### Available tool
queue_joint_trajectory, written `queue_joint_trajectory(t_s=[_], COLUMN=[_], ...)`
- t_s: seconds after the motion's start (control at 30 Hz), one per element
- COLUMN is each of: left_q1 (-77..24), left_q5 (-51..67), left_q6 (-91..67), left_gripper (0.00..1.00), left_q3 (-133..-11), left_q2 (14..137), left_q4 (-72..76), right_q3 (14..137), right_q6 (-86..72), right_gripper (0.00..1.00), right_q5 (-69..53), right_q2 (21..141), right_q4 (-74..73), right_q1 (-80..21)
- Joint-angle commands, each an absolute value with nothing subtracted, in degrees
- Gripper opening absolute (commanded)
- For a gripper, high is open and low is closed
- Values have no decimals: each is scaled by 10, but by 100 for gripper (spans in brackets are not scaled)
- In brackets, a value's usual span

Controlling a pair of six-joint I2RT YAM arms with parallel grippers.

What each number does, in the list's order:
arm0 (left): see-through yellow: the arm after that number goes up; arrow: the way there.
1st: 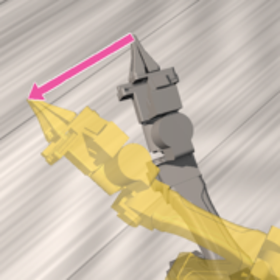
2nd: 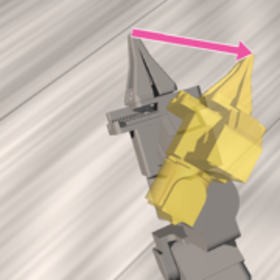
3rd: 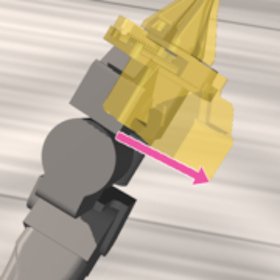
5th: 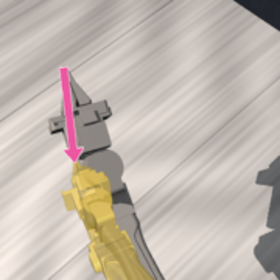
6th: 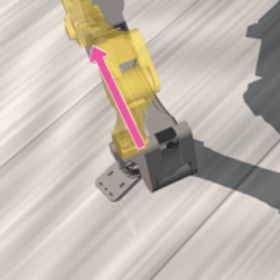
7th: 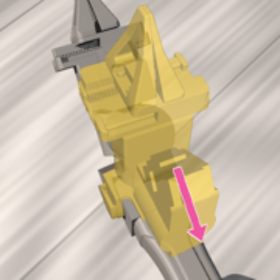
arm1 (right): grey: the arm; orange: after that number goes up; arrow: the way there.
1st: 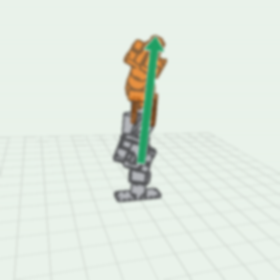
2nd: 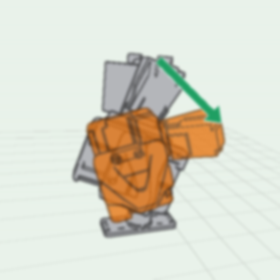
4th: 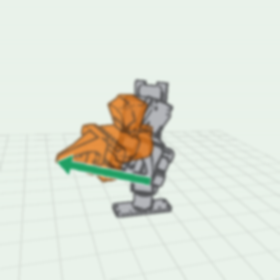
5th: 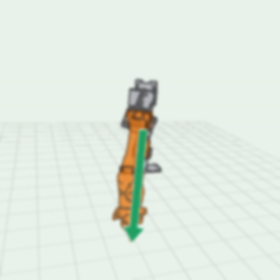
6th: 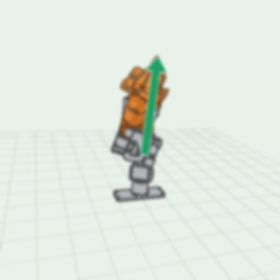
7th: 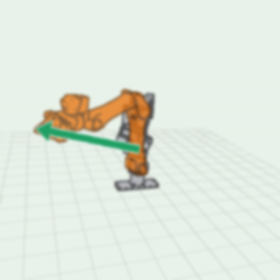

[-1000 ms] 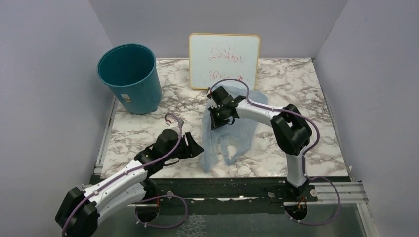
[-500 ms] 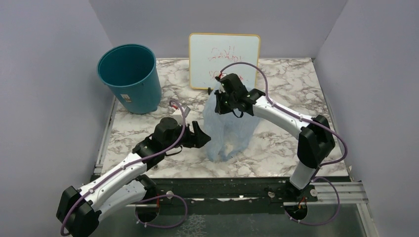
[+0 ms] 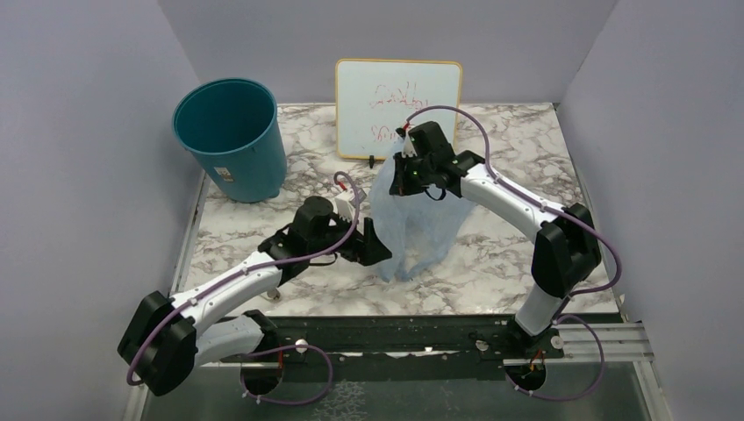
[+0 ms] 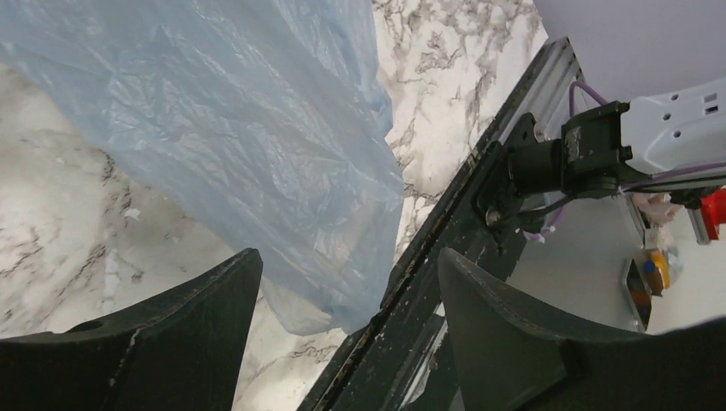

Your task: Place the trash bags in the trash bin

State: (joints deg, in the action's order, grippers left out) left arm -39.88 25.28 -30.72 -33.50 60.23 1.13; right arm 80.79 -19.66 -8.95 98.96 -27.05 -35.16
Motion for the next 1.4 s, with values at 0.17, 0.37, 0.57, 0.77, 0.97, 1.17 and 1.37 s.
queue_joint_trajectory(t_s=[0.17, 0.37, 0.57, 0.77, 0.97, 1.17, 1.37], left_q1=[-401, -402, -402, -402, -401, -405, -405], left_q5=[346, 360, 362, 423, 492, 451, 380], left_q6=[-278, -297, -296, -296, -287, -291, -296], left_gripper=[78, 78, 73, 74, 75, 74, 71], left_q3=[-365, -346, -361, -379, -381, -376, -380], left_q2=[688, 714, 739, 761, 793, 808, 816], left_q4=[75, 149, 153, 183, 188, 189, 190], right_q3=[827, 827, 825, 828, 835, 827, 816], right_q6=[-206, -215, -220, -223, -231, -253, -258], right_gripper=[0, 0, 0, 0, 1, 0, 0], right_q5=[-145, -164, -175, -160, -144, -163, -156], right_q2=[986, 992, 996, 1006, 1017, 1014, 1003], right_q4=[-277, -274, -272, -272, -268, -248, -244], right_q1=[-330, -321, -312, -307, -306, -305, -305])
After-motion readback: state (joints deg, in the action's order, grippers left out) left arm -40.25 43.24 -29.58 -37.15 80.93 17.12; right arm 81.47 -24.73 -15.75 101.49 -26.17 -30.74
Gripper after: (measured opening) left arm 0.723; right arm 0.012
